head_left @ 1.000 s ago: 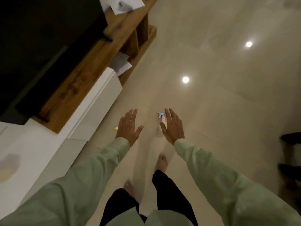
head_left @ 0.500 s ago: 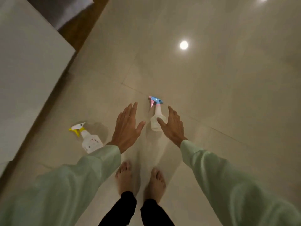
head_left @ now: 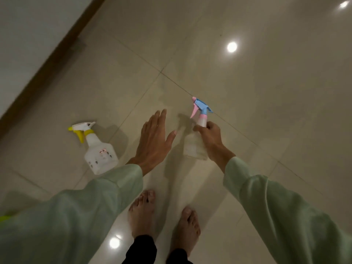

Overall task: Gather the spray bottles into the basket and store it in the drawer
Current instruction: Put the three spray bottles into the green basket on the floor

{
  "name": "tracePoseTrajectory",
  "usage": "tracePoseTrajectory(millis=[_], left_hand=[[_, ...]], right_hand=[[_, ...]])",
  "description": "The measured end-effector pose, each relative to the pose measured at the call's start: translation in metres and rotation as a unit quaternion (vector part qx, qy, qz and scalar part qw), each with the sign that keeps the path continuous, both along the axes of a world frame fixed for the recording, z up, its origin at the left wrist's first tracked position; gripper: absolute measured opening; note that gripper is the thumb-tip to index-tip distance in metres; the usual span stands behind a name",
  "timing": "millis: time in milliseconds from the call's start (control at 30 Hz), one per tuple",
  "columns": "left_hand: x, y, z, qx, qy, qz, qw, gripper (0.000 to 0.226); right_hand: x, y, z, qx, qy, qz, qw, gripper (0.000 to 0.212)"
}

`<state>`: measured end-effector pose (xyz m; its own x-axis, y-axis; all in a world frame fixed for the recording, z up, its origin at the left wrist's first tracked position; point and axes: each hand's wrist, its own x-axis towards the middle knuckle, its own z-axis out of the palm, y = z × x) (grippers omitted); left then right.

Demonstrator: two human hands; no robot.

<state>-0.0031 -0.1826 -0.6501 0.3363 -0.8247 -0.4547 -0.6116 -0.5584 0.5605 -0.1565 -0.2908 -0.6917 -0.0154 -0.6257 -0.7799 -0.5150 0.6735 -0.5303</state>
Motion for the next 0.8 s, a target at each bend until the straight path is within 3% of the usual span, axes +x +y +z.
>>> tracePoseTrajectory(millis=[167, 367, 500, 667, 800], left_hand=[[0.022, 0.052, 0.082, -0.027, 0.006, 0.101, 0.994, 0.07], [0.066, 0.152, 0.166, -0.031, -0.052, 0.207, 0.976, 0.069], [0.085, 0.241, 0.21, -0.022, -0.082, 0.281, 0.956, 0.068], [0.095, 0.363, 0.244, 0.005, -0.107, 0.367, 0.924, 0.063], [0.106, 0.455, 0.24, 0.014, -0.096, 0.427, 0.899, 0.062]], right_hand=[[0.036, 0.035, 0.096, -0.025, -0.103, 0.032, 0.994, 0.025], [0.098, 0.101, 0.2, -0.047, -0.189, 0.156, 0.968, 0.021], [0.134, 0.165, 0.254, -0.061, -0.238, 0.263, 0.933, 0.025], [0.176, 0.277, 0.287, -0.113, -0.21, 0.354, 0.904, 0.036], [0.214, 0.374, 0.27, -0.155, -0.215, 0.414, 0.871, 0.033]])
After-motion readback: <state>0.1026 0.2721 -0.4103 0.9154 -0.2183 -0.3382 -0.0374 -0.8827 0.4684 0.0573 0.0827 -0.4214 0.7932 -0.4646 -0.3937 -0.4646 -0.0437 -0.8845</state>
